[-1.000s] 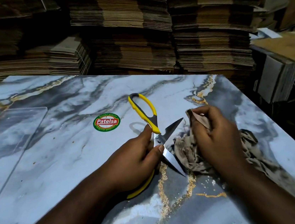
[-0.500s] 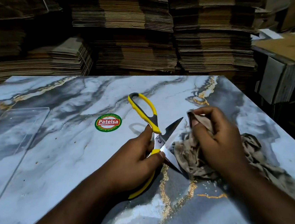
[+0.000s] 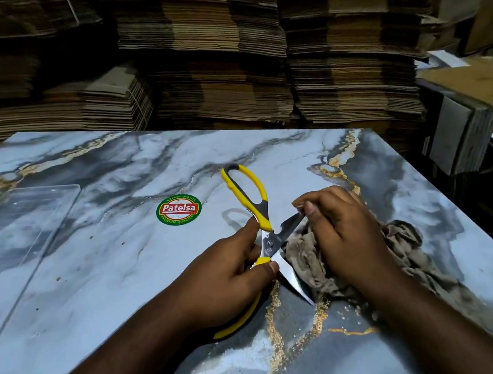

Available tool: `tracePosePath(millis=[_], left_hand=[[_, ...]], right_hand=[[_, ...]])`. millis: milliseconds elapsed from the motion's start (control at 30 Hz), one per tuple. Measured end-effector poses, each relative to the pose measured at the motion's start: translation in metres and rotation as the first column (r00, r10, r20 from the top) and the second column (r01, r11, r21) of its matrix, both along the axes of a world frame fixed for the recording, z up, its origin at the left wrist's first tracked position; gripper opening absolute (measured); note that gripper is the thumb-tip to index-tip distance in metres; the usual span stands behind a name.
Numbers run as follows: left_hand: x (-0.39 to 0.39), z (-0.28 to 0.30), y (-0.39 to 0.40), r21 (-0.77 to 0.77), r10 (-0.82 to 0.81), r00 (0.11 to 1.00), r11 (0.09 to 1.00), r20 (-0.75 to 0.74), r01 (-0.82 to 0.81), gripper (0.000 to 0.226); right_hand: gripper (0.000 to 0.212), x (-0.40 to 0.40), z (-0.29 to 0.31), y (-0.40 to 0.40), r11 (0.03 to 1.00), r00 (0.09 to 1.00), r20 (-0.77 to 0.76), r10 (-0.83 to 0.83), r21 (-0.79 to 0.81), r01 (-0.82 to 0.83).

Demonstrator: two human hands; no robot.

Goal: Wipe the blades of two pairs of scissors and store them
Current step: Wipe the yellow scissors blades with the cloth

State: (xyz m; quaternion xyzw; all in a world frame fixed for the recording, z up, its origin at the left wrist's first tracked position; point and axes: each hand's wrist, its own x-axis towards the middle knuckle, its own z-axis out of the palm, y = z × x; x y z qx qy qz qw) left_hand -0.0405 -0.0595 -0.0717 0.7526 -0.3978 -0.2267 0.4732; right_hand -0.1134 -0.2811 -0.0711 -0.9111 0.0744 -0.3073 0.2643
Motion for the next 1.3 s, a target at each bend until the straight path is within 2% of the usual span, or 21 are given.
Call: tracePosePath(millis=[133,200,267,333,367,433,500,600,667,767,800,833,900,967,1033,1133,1233,1300], left_hand=[[0.001,0.0,0.002,-0.018,0.003,1.0,1.0,-0.016,-0.003,0.05],[0.002,0.0,0.002,-0.004,0.019,1.0,1.0,-0.003,-0.019,0.041],[0.001,0.0,0.001,-0.001,0.023,1.0,1.0,0.015,-0.023,0.035],[0.001,0.0,0.001,-0.038,0.007,1.0,0.999,-0.026,-0.008,0.042],[0.001,-0.001,0.002,-0.055,0.002,0.999,0.998,-0.054,-0.005,0.047],[0.002,-0.004,0.003,-0.079,-0.001,0.993,0.997,-0.115,-0.009,0.053],[0.001,-0.005,0.002,-0.119,-0.008,0.985,0.993,-0.173,-0.013,0.055],[0.001,-0.003,0.001,-0.138,0.001,0.982,0.99,-0.19,-0.028,0.053],[0.001,-0.004,0.0,-0.149,0.001,0.981,0.988,-0.192,-0.031,0.052],[0.0,-0.004,0.002,-0.178,-0.009,0.972,0.984,-0.237,-0.034,0.048],[0.0,-0.003,0.002,-0.18,-0.022,0.969,0.983,-0.246,-0.024,0.05],[0.001,-0.003,0.002,-0.175,-0.032,0.969,0.984,-0.245,-0.012,0.05],[0.002,-0.002,0.003,-0.171,-0.035,0.965,0.985,-0.259,-0.011,0.048],[0.001,-0.001,0.002,-0.184,-0.03,0.955,0.982,-0.295,-0.026,0.05],[0.001,-0.001,0.001,-0.183,-0.017,0.953,0.982,-0.303,-0.041,0.046],[0.002,0.001,0.001,-0.199,-0.009,0.94,0.978,-0.341,-0.063,0.031],[0.001,0.005,0.001,-0.175,-0.016,0.95,0.984,-0.312,-0.041,0.03],[0.002,0.006,0.0,-0.146,-0.013,0.961,0.989,-0.277,-0.029,0.028]], right_hand=[[0.027,-0.005,0.006,-0.005,0.986,0.991,0.076,-0.112,0.134,0.101],[0.03,-0.009,0.012,0.002,0.978,0.985,0.142,-0.096,0.197,0.067],[0.035,-0.015,0.014,0.015,0.996,0.981,0.193,-0.004,0.088,-0.013],[0.037,-0.017,0.01,0.023,0.99,0.976,0.195,0.096,-0.124,-0.073],[0.036,-0.015,0.008,0.021,0.981,0.977,0.179,0.116,-0.173,-0.085],[0.032,-0.008,0.006,0.007,0.991,0.985,0.156,0.075,-0.117,-0.057],[0.03,-0.007,0.008,-0.007,0.999,0.987,0.156,-0.028,0.027,0.024],[0.027,-0.017,0.014,-0.005,0.988,0.961,0.244,-0.13,0.113,0.105],[0.021,-0.025,0.017,0.011,0.998,0.957,0.287,-0.038,0.062,0.021],[0.018,-0.027,0.014,0.029,0.967,0.95,0.185,0.25,-0.096,-0.236],[0.017,-0.023,0.013,0.026,0.958,0.948,0.156,0.278,-0.119,-0.262],[0.015,-0.018,0.012,0.02,0.967,0.959,0.148,0.244,-0.11,-0.229],[0.012,-0.012,0.011,0.002,0.997,0.986,0.148,0.072,-0.048,-0.065],[0.018,-0.014,0.01,-0.013,0.997,0.987,0.141,-0.073,-0.003,0.074],[0.021,-0.022,0.009,-0.015,0.993,0.977,0.177,-0.115,0.023,0.113],[0.016,-0.03,0.011,0.005,1.0,0.971,0.238,0.007,0.013,-0.01],[0.021,-0.023,0.008,0.021,0.981,0.967,0.17,0.19,-0.07,-0.181],[0.019,-0.017,0.004,0.019,0.977,0.967,0.148,0.207,-0.074,-0.198]])
